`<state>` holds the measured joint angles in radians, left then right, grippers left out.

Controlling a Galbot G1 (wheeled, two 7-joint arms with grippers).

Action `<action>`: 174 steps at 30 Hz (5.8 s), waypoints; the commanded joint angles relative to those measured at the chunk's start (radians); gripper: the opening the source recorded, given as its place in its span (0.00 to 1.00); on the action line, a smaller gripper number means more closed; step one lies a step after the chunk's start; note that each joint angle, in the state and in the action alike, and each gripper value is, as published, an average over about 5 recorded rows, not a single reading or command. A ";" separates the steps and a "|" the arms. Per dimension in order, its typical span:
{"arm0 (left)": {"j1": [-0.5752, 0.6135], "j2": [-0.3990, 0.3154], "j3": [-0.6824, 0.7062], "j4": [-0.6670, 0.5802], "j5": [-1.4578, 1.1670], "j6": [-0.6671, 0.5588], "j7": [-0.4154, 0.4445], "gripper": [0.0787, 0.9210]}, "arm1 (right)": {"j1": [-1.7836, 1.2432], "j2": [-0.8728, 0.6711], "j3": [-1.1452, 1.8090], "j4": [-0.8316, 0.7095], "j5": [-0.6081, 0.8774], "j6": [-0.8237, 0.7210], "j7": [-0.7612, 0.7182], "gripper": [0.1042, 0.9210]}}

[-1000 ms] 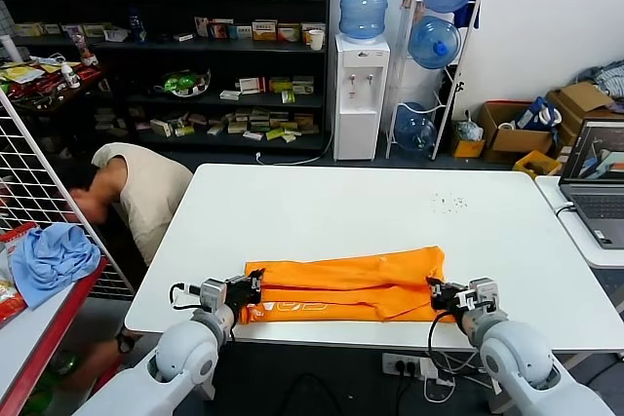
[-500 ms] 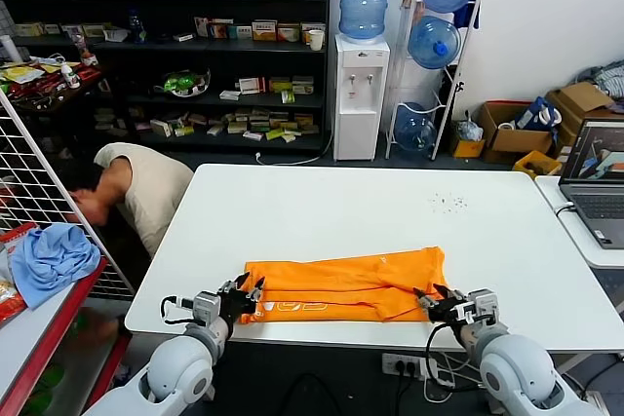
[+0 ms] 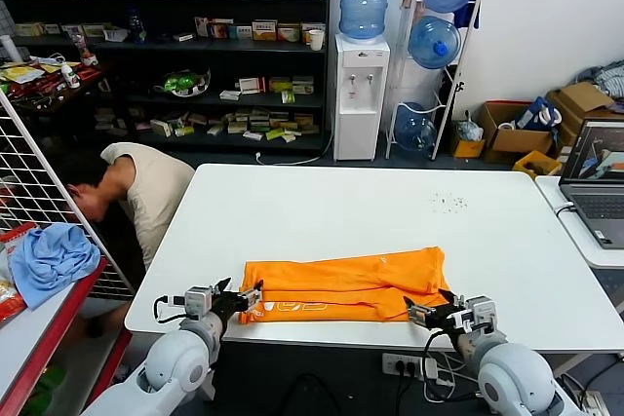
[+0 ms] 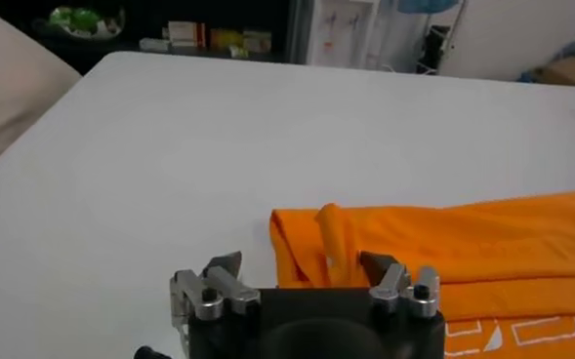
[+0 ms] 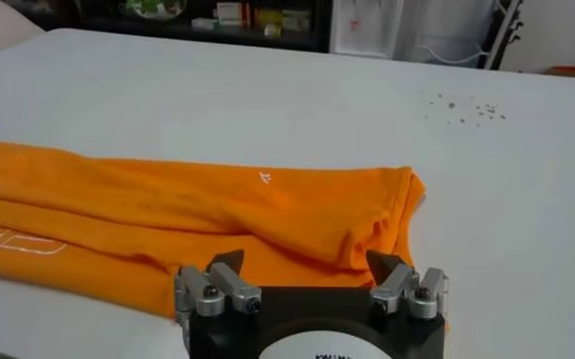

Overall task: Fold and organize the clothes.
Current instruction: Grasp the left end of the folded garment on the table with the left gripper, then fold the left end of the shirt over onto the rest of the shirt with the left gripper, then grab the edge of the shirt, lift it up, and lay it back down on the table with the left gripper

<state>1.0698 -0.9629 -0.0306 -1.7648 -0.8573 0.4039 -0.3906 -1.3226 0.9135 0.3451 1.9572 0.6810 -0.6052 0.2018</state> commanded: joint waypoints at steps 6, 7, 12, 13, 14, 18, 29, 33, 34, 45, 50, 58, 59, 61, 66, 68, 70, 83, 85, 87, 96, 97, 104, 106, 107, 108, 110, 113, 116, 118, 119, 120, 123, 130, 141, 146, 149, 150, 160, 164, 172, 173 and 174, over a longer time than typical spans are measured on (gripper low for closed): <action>-0.020 -0.033 0.002 0.059 -0.062 0.024 -0.005 0.63 | -0.021 0.001 0.009 0.020 -0.001 0.002 0.001 0.88; -0.021 -0.033 0.004 0.061 -0.057 0.025 -0.003 0.60 | -0.022 0.001 0.009 0.022 -0.001 0.002 0.001 0.88; -0.021 -0.026 0.012 0.063 -0.039 0.025 0.010 0.43 | -0.021 0.005 0.008 0.026 -0.001 0.003 0.001 0.88; -0.022 -0.023 0.013 0.062 -0.037 0.024 0.012 0.39 | -0.021 0.006 0.007 0.026 -0.001 0.004 0.002 0.88; -0.023 -0.020 0.013 0.061 -0.035 0.024 0.015 0.36 | -0.021 0.007 0.006 0.027 -0.001 0.004 0.002 0.88; -0.025 -0.007 0.011 0.052 -0.029 0.020 0.023 0.22 | -0.023 0.007 0.004 0.033 -0.001 0.005 0.003 0.88; -0.059 0.128 -0.035 0.073 -0.036 0.020 0.018 0.04 | -0.026 0.006 0.012 0.060 0.004 0.008 0.010 0.88; -0.083 0.204 -0.075 0.125 -0.031 0.013 0.009 0.04 | -0.028 0.007 0.016 0.067 0.005 0.012 0.011 0.88; -0.087 0.225 -0.084 0.141 -0.028 0.008 0.010 0.04 | -0.027 0.008 0.017 0.068 0.005 0.013 0.011 0.88; -0.055 0.270 -0.134 -0.018 -0.063 -0.015 -0.032 0.04 | -0.013 0.034 0.002 0.044 -0.049 0.066 0.013 0.88; -0.064 0.178 -0.063 -0.164 -0.142 -0.004 -0.090 0.04 | -0.002 0.045 0.002 0.026 -0.072 0.109 0.018 0.88; -0.061 0.002 0.067 -0.203 -0.204 -0.007 -0.174 0.04 | 0.028 0.051 0.045 -0.024 -0.129 0.208 0.027 0.88; -0.073 -0.019 0.081 -0.191 -0.202 -0.009 -0.178 0.04 | 0.032 0.056 0.052 -0.033 -0.144 0.223 0.027 0.88; -0.100 -0.064 0.101 -0.159 -0.192 -0.015 -0.182 0.04 | 0.039 0.069 0.064 -0.052 -0.172 0.252 0.027 0.88; -0.164 -0.185 0.121 -0.051 -0.152 -0.031 -0.190 0.04 | 0.051 0.100 0.081 -0.103 -0.228 0.312 0.028 0.88; -0.186 -0.236 0.124 -0.001 -0.133 -0.037 -0.196 0.04 | 0.056 0.111 0.083 -0.119 -0.243 0.324 0.027 0.88; -0.203 -0.279 0.128 0.038 -0.118 -0.042 -0.201 0.04 | 0.065 0.121 0.082 -0.135 -0.250 0.331 0.027 0.88; -0.230 -0.334 0.230 0.098 -0.111 -0.020 -0.168 0.04 | 0.105 0.131 0.078 -0.180 -0.233 0.327 0.027 0.88; -0.229 -0.321 0.246 0.096 -0.112 -0.010 -0.149 0.04 | 0.104 0.130 0.078 -0.180 -0.230 0.326 0.027 0.88; -0.231 -0.304 0.259 0.089 -0.120 0.001 -0.133 0.04 | 0.101 0.129 0.079 -0.180 -0.228 0.326 0.026 0.88; -0.233 -0.331 0.263 0.114 -0.108 -0.018 -0.100 0.04 | 0.092 0.136 0.078 -0.175 -0.226 0.327 0.025 0.88; -0.232 -0.333 0.260 0.115 -0.103 -0.031 -0.096 0.04 | 0.093 0.136 0.077 -0.174 -0.226 0.326 0.025 0.88; -0.218 -0.309 0.194 0.055 -0.139 -0.173 -0.053 0.18 | 0.099 0.150 0.067 -0.174 -0.229 0.325 0.025 0.88; -0.206 -0.288 0.173 0.015 -0.167 -0.203 -0.041 0.25 | 0.104 0.153 0.062 -0.175 -0.229 0.324 0.025 0.88; -0.198 -0.274 0.164 -0.007 -0.179 -0.210 -0.037 0.28 | 0.107 0.155 0.060 -0.175 -0.230 0.322 0.025 0.88; -0.189 -0.256 0.154 -0.029 -0.191 -0.213 -0.035 0.32 | 0.110 0.156 0.058 -0.176 -0.230 0.321 0.025 0.88; -0.171 -0.217 0.134 -0.064 -0.204 -0.217 -0.032 0.39 | 0.116 0.157 0.053 -0.177 -0.230 0.318 0.025 0.88; -0.146 -0.145 0.093 -0.090 -0.206 -0.218 -0.022 0.49 | 0.117 0.154 0.050 -0.176 -0.230 0.316 0.023 0.88; -0.134 -0.055 0.053 -0.079 -0.171 -0.198 0.009 0.59 | 0.111 0.150 0.050 -0.174 -0.234 0.318 0.016 0.88; -0.130 0.013 0.034 -0.056 -0.131 -0.167 0.043 0.66 | 0.106 0.150 0.050 -0.174 -0.239 0.321 0.008 0.88; -0.129 0.044 0.028 -0.041 -0.115 -0.145 0.061 0.70 | 0.103 0.150 0.050 -0.174 -0.241 0.323 0.004 0.88; -0.129 0.074 0.022 -0.026 -0.102 -0.120 0.078 0.74 | 0.100 0.150 0.050 -0.174 -0.244 0.325 0.000 0.88; -0.133 0.124 0.008 0.031 -0.097 -0.050 0.115 0.83 | 0.094 0.151 0.050 -0.177 -0.246 0.327 -0.007 0.88; -0.166 0.111 -0.004 0.168 -0.153 0.053 0.280 0.88 | 0.092 0.149 0.046 -0.178 -0.247 0.328 -0.011 0.88; -0.210 0.026 0.021 0.268 -0.159 0.110 0.454 0.88 | 0.083 0.146 0.053 -0.175 -0.242 0.329 -0.013 0.88; -0.226 -0.002 0.043 0.303 -0.149 0.119 0.460 0.88 | 0.085 0.145 0.053 -0.168 -0.236 0.327 -0.012 0.88; -0.233 -0.023 0.056 0.320 -0.142 0.120 0.462 0.88 | 0.086 0.144 0.053 -0.164 -0.233 0.326 -0.011 0.88; -0.236 -0.031 0.059 0.325 -0.138 0.120 0.462 0.88 | 0.086 0.143 0.053 -0.164 -0.232 0.326 -0.011 0.88; -0.237 -0.044 0.073 0.300 -0.142 0.145 0.463 0.76 | 0.095 0.143 0.052 -0.164 -0.221 0.324 -0.008 0.88; -0.232 -0.040 0.068 0.285 -0.148 0.145 0.459 0.62 | 0.100 0.145 0.050 -0.166 -0.220 0.324 -0.007 0.88; -0.217 -0.003 0.046 0.213 -0.171 0.132 0.414 0.34 | 0.100 0.145 0.048 -0.162 -0.218 0.323 -0.003 0.88; -0.213 0.009 0.043 0.198 -0.172 0.133 0.402 0.31 | 0.102 0.145 0.046 -0.160 -0.218 0.323 -0.002 0.88; -0.210 0.022 0.039 0.184 -0.171 0.135 0.389 0.27 | 0.104 0.145 0.044 -0.159 -0.218 0.322 -0.001 0.88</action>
<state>0.8505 -0.9856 0.0202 -1.5061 -1.0176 0.5351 0.0391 -1.2227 1.0588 0.3931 1.7944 0.4618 -0.2814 0.1989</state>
